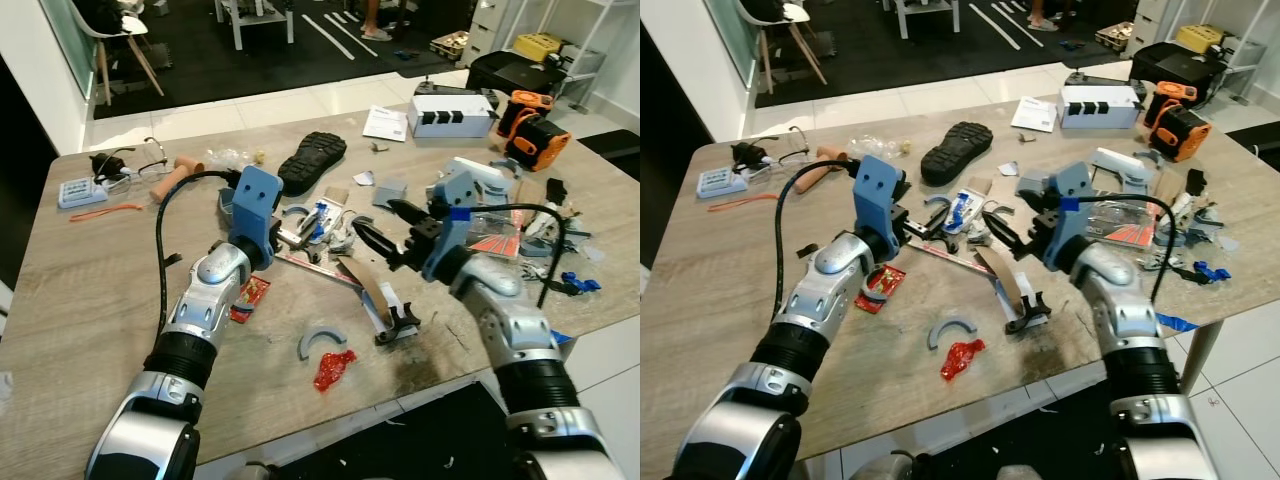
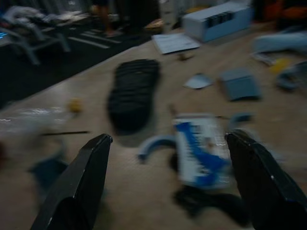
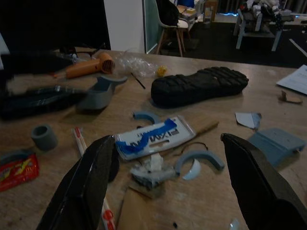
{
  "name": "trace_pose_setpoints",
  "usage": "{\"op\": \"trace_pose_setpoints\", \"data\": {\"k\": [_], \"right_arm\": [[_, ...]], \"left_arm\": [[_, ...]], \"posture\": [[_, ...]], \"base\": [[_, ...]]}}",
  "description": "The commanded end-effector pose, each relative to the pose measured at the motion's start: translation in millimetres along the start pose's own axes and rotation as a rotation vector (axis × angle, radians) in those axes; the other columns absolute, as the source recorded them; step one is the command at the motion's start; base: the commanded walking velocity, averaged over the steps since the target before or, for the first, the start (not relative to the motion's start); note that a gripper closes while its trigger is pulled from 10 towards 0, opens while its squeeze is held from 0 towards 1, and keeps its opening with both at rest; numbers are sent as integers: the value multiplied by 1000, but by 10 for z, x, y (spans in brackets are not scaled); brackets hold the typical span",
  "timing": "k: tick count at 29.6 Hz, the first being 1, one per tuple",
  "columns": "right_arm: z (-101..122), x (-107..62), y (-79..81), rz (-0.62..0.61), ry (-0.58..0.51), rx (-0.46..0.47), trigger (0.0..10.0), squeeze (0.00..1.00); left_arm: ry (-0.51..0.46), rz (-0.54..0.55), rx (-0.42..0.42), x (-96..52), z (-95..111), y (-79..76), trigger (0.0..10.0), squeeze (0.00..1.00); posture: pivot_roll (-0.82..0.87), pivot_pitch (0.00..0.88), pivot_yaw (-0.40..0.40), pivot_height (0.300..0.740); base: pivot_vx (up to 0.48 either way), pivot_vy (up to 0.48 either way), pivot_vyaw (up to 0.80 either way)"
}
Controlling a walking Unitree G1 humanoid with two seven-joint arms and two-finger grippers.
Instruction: Picking trash to rubbish bin
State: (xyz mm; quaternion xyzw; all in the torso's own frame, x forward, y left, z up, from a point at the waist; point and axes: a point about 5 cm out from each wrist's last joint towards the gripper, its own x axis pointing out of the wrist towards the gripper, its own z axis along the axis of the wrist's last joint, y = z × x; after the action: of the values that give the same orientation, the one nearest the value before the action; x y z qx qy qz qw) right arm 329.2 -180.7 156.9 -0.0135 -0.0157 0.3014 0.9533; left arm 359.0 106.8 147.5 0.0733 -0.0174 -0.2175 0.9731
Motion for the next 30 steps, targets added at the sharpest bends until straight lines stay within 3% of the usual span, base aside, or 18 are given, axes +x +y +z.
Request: {"op": "trace_pose_setpoints", "data": {"k": [1,9,12,15,16,19,25,30], "right_arm": [[23,-35,5,11,-26,2,10000,0],[4,-124,-70,20,38,-29,10000,0],[-3,-137,-69,30,50,-38,10000,0],[-79,-227,-91,52,129,-103,10000,0],[-158,-332,-157,39,207,-148,10000,0],[-196,-397,-228,5,244,-159,10000,0],[-263,-532,-410,-86,318,-173,10000,0],[-285,-575,-502,-132,361,-190,10000,0]], "left_arm": [[42,36,59,-2,-34,71,10000,0],[242,163,180,-168,-303,391,10000,0],[252,166,179,-177,-321,396,10000,0],[285,191,179,-211,-384,424,10000,0],[321,214,171,-251,-444,448,10000,0],[344,228,163,-282,-481,463,10000,0],[336,208,56,-360,-468,486,10000,0],[314,202,-96,-450,-422,551,10000,0]], "posture": [[-97,0,38,740],[-82,0,41,740],[-82,0,41,740],[-88,0,44,740],[-90,0,45,740],[-92,0,47,740],[-92,0,48,740],[-83,0,40,740]], "base": [[0,0,0],[0,0,529],[0,0,0],[0,0,0],[0,0,0],[0,0,0],[0,0,0],[0,0,0]]}}
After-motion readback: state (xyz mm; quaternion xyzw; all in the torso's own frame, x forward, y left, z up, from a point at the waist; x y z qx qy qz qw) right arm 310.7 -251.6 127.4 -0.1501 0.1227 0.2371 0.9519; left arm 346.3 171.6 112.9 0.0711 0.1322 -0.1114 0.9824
